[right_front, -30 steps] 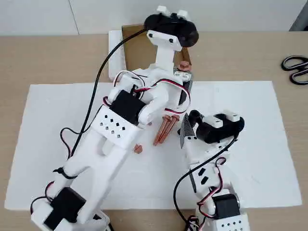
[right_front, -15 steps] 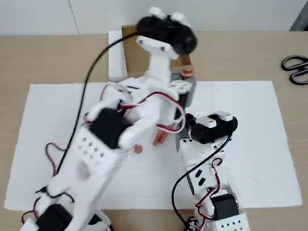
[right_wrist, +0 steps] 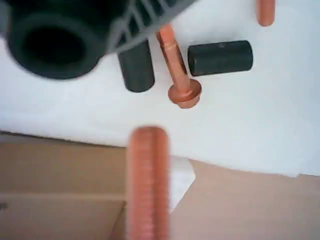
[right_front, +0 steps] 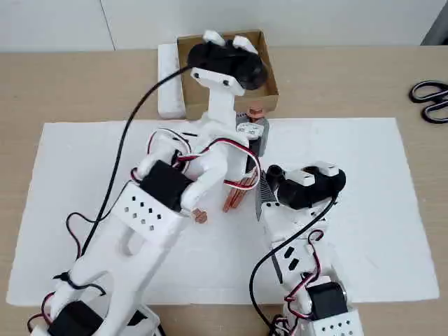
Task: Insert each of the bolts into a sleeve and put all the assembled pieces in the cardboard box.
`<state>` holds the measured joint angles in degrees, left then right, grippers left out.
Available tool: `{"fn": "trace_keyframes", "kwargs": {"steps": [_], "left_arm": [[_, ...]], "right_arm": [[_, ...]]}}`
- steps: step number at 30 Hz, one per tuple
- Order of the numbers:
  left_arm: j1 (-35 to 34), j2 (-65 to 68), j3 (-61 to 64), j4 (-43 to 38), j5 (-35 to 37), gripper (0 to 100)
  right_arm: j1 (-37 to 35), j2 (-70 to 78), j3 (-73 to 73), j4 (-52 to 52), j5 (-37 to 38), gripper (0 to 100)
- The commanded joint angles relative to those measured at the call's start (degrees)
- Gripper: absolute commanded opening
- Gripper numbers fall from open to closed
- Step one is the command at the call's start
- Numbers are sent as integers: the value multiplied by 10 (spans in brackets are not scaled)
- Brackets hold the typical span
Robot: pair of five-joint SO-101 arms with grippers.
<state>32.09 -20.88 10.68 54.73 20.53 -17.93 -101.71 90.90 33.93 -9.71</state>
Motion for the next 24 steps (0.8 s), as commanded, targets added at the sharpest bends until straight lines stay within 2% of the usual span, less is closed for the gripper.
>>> {"fn": "trace_keyframes", "kwargs": {"steps": [1,9,24], "left_arm": [[11,-27,3,-37,4,6],[50,-26,3,-39,17,6],[53,-23,8,-35,20,6]], "right_arm": [[-4,-4,-5,0,-2,4],[-6,-4,-4,0,-2,4],[-6,-4,-5,0,-2,4]]}}
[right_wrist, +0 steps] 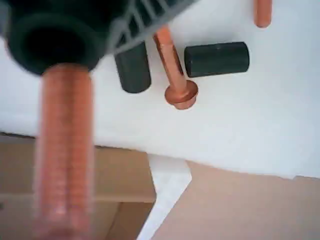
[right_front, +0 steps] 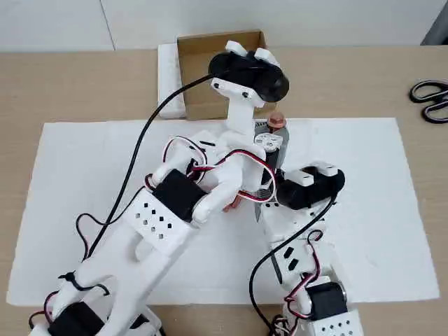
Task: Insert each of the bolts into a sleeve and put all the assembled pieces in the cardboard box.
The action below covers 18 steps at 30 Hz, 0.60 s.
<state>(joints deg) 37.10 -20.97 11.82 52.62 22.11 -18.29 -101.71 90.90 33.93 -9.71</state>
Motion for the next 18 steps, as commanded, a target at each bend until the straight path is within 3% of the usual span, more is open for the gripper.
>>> {"fn": "trace_keyframes", "kwargs": {"steps": [1,18], "left_arm": [[3,-22,-3,-14,4,6],[12,-25,28,-18,4,6]], "right_arm": [[-2,-4,-5,0,-2,4],[-2,-4,-6,0,-2,4]]}}
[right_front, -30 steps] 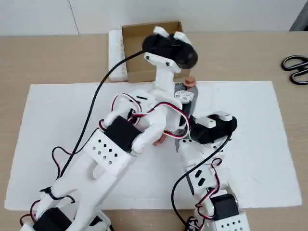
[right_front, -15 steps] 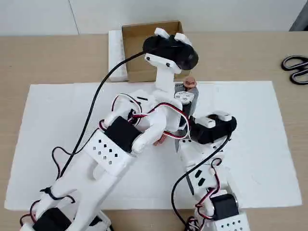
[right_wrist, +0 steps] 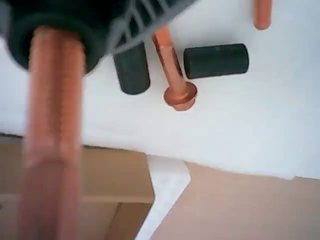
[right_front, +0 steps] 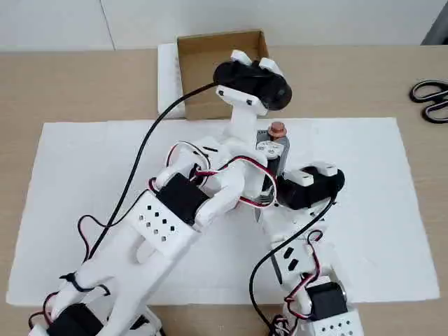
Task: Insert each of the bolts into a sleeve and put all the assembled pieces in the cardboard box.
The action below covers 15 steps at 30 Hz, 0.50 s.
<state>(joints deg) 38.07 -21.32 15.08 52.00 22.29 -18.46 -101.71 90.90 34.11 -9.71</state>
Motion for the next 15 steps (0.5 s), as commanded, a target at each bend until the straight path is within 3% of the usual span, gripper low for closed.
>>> {"fn": "trace_keyframes", "kwargs": {"steps": [1,15], "left_arm": [[3,-22,-5,-12,3,6],[3,-19,-2,9,-25,6]], "right_arm": [[0,-4,-6,-1,-2,4],[0,-4,-7,-1,-2,4]]}}
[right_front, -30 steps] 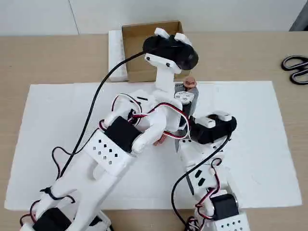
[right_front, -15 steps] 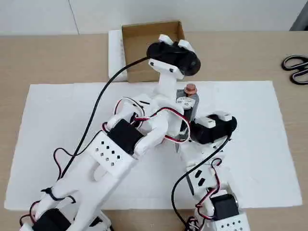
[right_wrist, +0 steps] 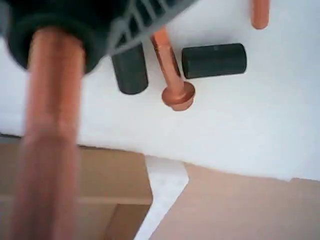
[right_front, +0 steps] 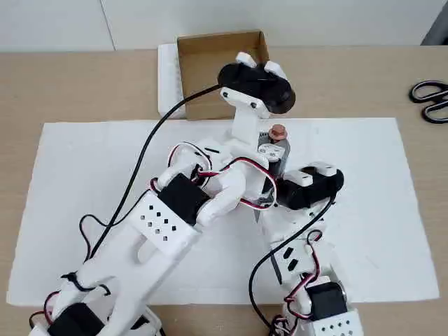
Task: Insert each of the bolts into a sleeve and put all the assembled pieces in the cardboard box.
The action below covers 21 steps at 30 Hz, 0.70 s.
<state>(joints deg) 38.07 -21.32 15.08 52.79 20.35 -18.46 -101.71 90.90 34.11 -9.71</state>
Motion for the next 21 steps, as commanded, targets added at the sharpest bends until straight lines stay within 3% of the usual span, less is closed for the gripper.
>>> {"fn": "trace_keyframes", "kwargs": {"steps": [1,21], "left_arm": [[3,-19,-2,1,-5,6],[10,-18,14,33,-30,8]], "right_arm": [[0,-4,-7,-1,-2,4],[-1,-5,-8,-1,-3,4]]}}
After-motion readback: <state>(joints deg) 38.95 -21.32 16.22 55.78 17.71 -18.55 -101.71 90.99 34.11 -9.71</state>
